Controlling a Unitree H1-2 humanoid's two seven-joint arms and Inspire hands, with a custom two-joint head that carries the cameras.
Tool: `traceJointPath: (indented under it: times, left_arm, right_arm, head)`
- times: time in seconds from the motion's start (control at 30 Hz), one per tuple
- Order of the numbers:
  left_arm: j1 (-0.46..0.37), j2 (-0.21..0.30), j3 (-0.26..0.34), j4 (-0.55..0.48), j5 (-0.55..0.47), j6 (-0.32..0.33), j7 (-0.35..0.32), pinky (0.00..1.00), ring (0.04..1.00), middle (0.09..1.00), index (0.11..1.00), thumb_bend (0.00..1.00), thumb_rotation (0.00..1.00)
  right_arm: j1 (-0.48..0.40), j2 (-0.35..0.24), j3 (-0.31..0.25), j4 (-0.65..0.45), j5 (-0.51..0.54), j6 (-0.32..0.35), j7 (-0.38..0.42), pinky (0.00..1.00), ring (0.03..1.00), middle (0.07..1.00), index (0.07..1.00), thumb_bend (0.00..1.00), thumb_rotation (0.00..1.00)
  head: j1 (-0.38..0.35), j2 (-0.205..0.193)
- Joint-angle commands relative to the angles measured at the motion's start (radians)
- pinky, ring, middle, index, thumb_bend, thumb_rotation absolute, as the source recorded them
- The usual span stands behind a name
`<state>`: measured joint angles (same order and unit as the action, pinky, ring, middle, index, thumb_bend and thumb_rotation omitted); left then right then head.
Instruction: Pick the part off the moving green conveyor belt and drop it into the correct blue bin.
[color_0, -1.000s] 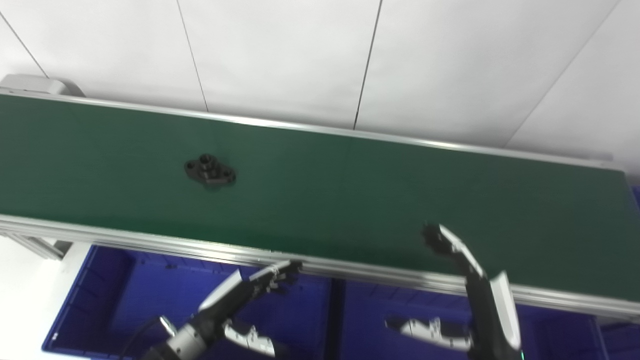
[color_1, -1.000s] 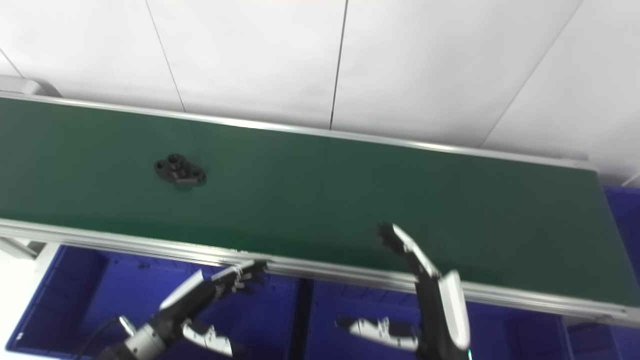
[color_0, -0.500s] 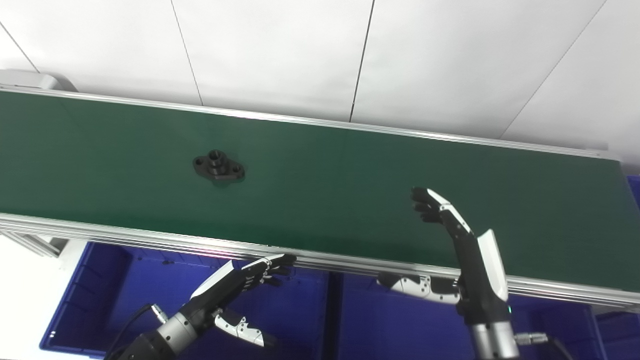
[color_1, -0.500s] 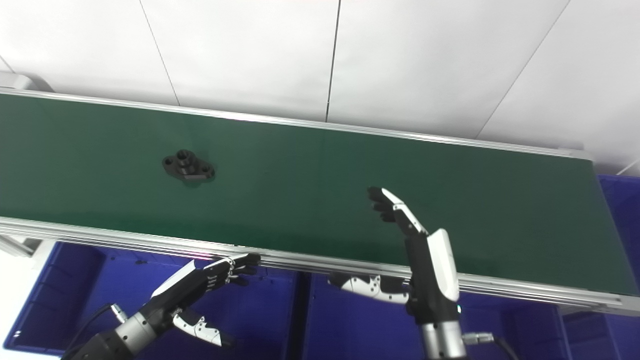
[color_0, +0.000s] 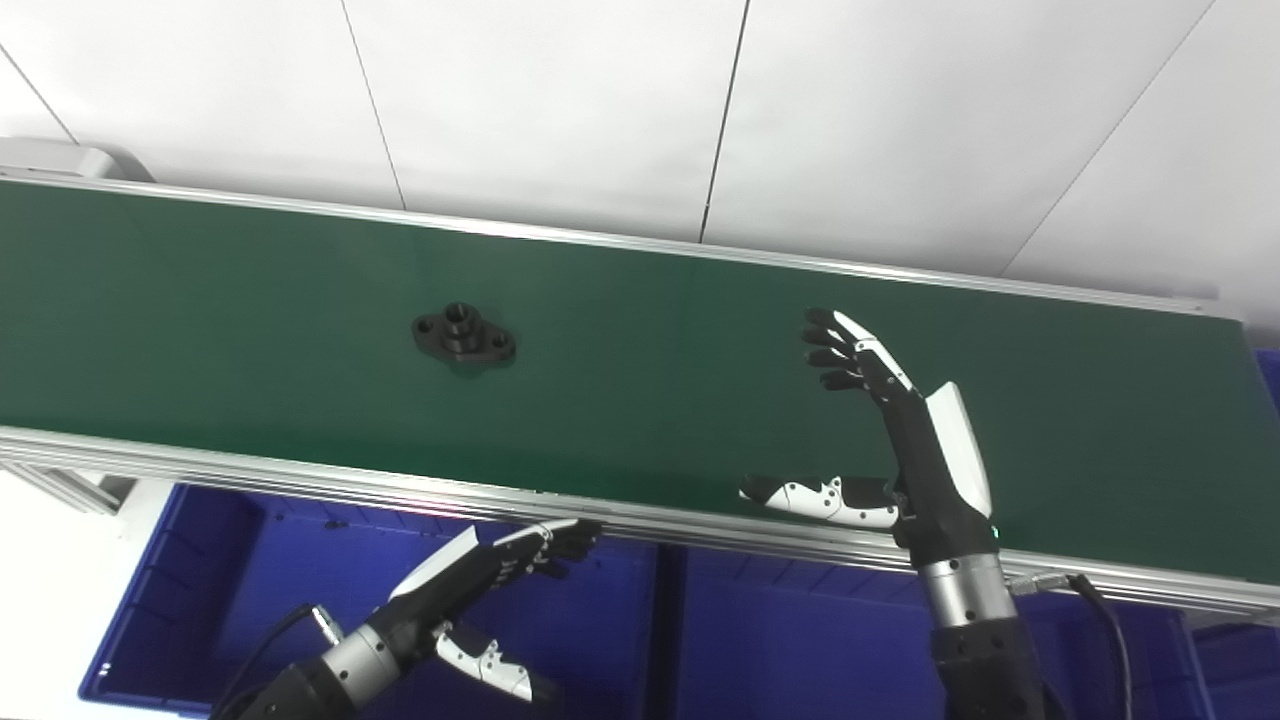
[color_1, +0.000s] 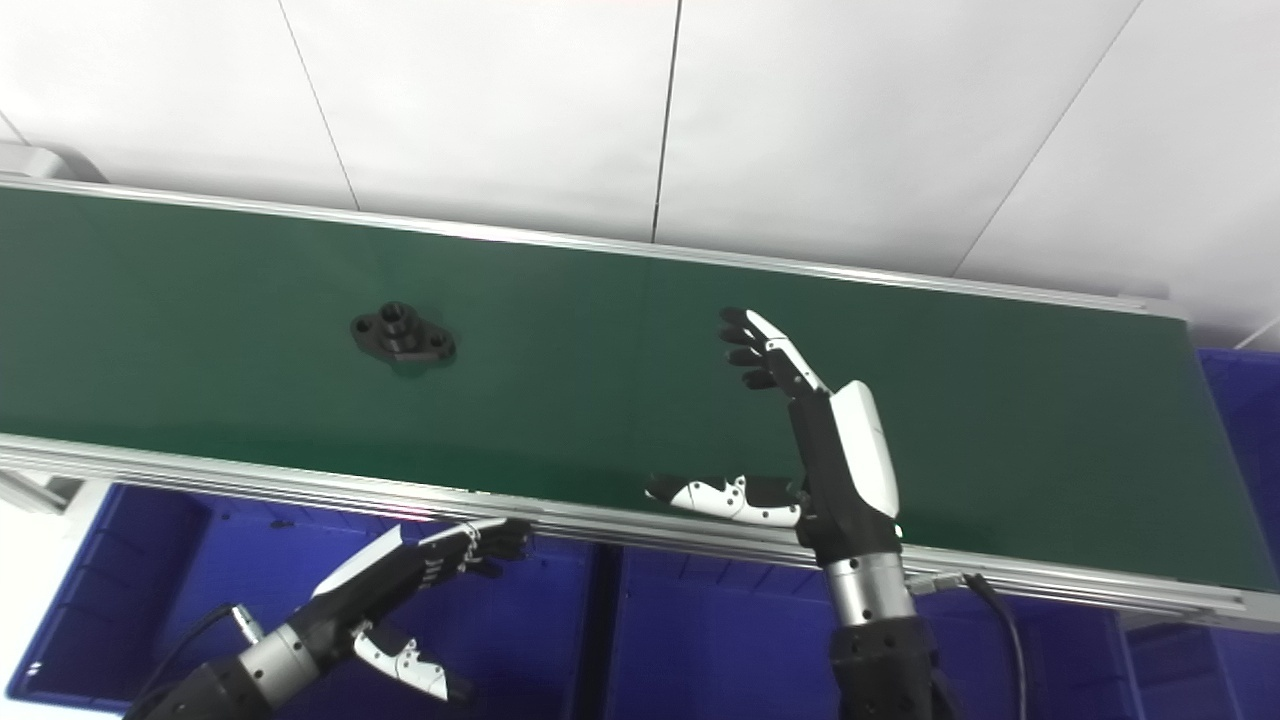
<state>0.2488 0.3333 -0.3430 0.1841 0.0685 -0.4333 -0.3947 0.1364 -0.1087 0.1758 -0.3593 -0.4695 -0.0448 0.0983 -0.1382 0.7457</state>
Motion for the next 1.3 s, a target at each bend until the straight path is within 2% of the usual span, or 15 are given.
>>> traceJointPath:
  times: [0.0,0.1,0.27,0.53,0.7,0.9,1.27]
  left_arm:
    - [-0.010,-0.006,-0.011,-0.005,0.015,-0.036,0.019,0.82,0.866,0.886,0.877,0.90,0.21]
    - [-0.009,-0.014,-0.025,0.006,0.036,-0.036,0.036,0.84,0.868,0.885,0.873,0.90,0.20]
    - [-0.006,-0.024,-0.053,0.014,0.079,-0.036,0.081,0.86,0.883,0.889,0.868,0.92,0.22]
    - [-0.009,-0.019,-0.099,0.021,0.135,-0.036,0.141,0.83,0.886,0.902,0.881,0.94,0.26]
    - [-0.011,-0.012,-0.125,0.018,0.140,-0.036,0.186,0.83,0.887,0.905,0.881,0.94,0.25]
    - [-0.012,-0.006,-0.130,0.015,0.132,-0.036,0.209,0.83,0.890,0.908,0.884,0.94,0.28]
    - [0.047,-0.016,-0.099,-0.050,0.105,-0.036,0.218,0.84,0.904,0.932,0.919,0.92,0.21]
  right_arm:
    - [-0.030,-0.004,-0.002,-0.004,-0.001,0.021,0.006,0.70,0.775,0.814,0.880,0.86,0.35]
    - [-0.050,-0.005,0.005,0.000,-0.027,0.055,0.027,0.72,0.783,0.812,0.889,0.85,0.34]
    - [-0.080,-0.018,0.025,0.026,-0.081,0.059,0.034,0.75,0.797,0.808,0.896,0.86,0.36]
    - [-0.145,-0.028,0.046,0.064,-0.126,0.074,0.056,0.72,0.788,0.810,0.898,0.87,0.38]
    - [-0.213,-0.026,0.071,0.077,-0.176,0.105,0.085,0.70,0.775,0.801,0.896,0.87,0.37]
    - [-0.290,-0.028,0.097,0.105,-0.212,0.122,0.105,0.68,0.766,0.795,0.884,0.87,0.37]
    - [-0.362,-0.014,0.115,0.117,-0.222,0.160,0.152,0.68,0.757,0.782,0.874,0.89,0.35]
  head:
    - [0.006,-0.007]
    - [0.013,-0.027]
    - [0.030,-0.065]
    - [0.020,-0.107]
    - [0.020,-0.107]
    - [0.001,-0.111]
    - [0.022,-0.125]
